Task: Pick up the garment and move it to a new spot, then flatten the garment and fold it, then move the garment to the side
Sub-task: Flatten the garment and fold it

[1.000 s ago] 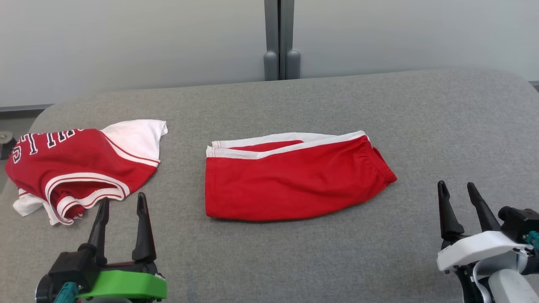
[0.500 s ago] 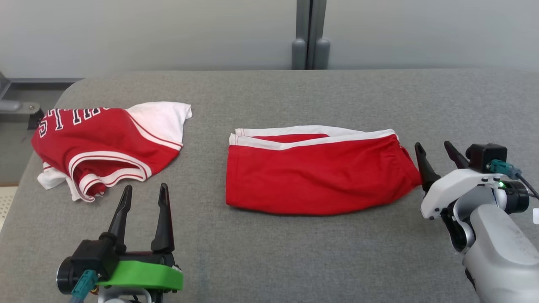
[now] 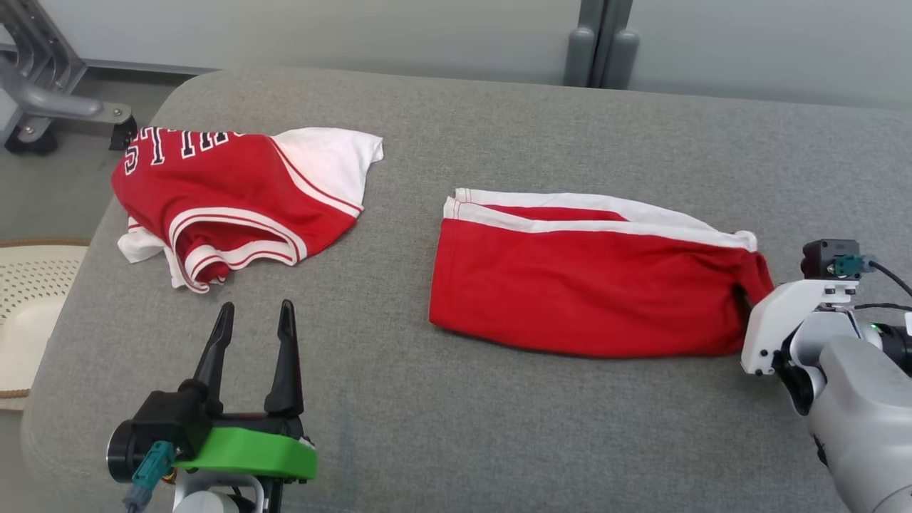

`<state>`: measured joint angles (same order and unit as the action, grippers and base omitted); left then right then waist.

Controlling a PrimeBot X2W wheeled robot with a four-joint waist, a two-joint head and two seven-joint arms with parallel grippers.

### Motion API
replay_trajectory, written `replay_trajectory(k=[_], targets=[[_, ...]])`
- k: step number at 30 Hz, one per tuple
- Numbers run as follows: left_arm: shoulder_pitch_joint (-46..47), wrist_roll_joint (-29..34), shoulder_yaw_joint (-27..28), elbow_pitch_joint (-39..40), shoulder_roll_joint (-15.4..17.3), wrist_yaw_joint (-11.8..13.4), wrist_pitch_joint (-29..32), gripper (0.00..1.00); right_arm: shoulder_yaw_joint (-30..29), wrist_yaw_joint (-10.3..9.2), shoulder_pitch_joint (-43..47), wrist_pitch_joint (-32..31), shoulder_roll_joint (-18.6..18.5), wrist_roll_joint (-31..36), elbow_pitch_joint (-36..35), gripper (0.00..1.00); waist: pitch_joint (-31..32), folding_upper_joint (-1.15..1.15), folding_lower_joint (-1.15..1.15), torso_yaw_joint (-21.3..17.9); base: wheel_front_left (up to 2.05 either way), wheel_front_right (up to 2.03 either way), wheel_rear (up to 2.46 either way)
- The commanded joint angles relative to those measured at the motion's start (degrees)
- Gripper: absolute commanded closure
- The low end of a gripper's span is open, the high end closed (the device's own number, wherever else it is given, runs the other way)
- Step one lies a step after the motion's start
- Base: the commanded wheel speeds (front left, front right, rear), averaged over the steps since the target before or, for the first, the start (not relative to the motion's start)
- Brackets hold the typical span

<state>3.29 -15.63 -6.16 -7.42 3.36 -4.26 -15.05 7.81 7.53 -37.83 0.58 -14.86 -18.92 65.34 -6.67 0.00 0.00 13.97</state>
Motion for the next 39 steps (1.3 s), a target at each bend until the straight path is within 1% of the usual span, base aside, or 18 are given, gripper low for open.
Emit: replay_trajectory(k=[1,4,9,10,11,14,20,22,25,28,31,35,39], targets=[[0.99,0.61,0.16,-0.10,-0.08,-0.32,-0.17,0.00,-0.52,-0.08,-1.01,-0.47,-0.51,0.50,1.55,0.00,-0.55,0.00,0.00,0.77,0.00,0.00,0.00],[1.21,0.74,0.38,-0.25,-0.20,-0.49,-0.17,0.00,-1.30,-0.07,-2.21,-2.91,0.01,-0.14,4.54,0.00,-0.73,0.00,0.00,1.09,0.00,0.00,0.00],[1.46,1.10,0.73,-0.80,-0.33,-0.77,-0.17,0.00,-1.09,-0.07,-2.63,-9.73,1.13,-1.82,7.17,0.00,-0.82,0.00,0.00,1.45,0.00,0.00,0.00],[1.50,1.13,0.80,-0.89,-0.34,-0.80,-0.17,0.00,-1.00,-0.03,-2.59,-11.08,1.45,-2.43,7.37,0.46,-0.77,0.00,0.00,1.49,0.00,0.00,0.00],[1.55,1.20,0.90,-1.04,-0.37,-0.83,-0.17,0.00,-0.70,-0.03,-2.40,-12.83,1.78,-3.24,7.53,1.00,-0.66,0.00,0.00,1.52,0.00,0.00,0.00],[1.36,1.47,1.26,-1.35,-0.39,-0.89,-0.17,0.00,0.11,-0.04,-2.64,-15.17,2.03,-5.13,6.54,1.00,-0.09,0.00,0.00,1.35,0.00,0.00,0.00],[-0.05,1.65,1.63,-1.92,-0.42,-0.98,-0.17,0.00,-0.14,-0.04,-5.16,-15.87,0.69,-10.62,2.61,1.00,1.78,0.00,0.00,-0.15,0.00,0.00,0.00],[-0.31,1.72,1.71,-2.11,-0.42,-1.06,-0.17,0.00,-0.05,-0.04,-5.90,-17.44,-0.51,-12.37,1.68,1.00,2.55,0.00,0.00,-0.76,0.00,0.00,0.00],[-0.55,1.88,1.87,-2.17,-0.43,-1.14,-0.17,0.00,1.77,-0.09,-6.12,-19.49,-4.13,-12.34,0.86,1.00,3.37,0.00,0.00,-1.59,0.00,0.00,0.00],[-1.09,1.87,2.07,-2.28,-0.43,-1.20,-0.17,0.00,3.11,-0.07,-6.62,-21.33,-5.87,-13.05,-0.09,1.00,3.89,0.00,0.00,-2.38,0.00,0.00,0.00],[-1.24,1.51,1.95,-2.53,-0.43,-1.15,-0.17,0.00,3.70,-0.07,-6.67,-23.55,-7.11,-15.29,-1.72,1.00,4.14,0.00,0.00,-3.01,0.00,0.00,0.00],[-1.35,0.85,1.36,-2.84,-0.42,-0.94,-0.17,0.00,2.29,-0.06,-5.51,-27.11,-5.02,-22.78,-6.18,1.00,4.41,0.00,0.00,-3.28,0.00,0.00,0.00],[-1.21,0.61,0.87,-3.15,-0.40,-0.86,-0.17,0.00,-0.96,-0.06,-3.79,-31.22,-2.00,-33.19,-11.46,1.00,4.54,0.00,0.00,-2.67,0.00,0.00,0.00]])
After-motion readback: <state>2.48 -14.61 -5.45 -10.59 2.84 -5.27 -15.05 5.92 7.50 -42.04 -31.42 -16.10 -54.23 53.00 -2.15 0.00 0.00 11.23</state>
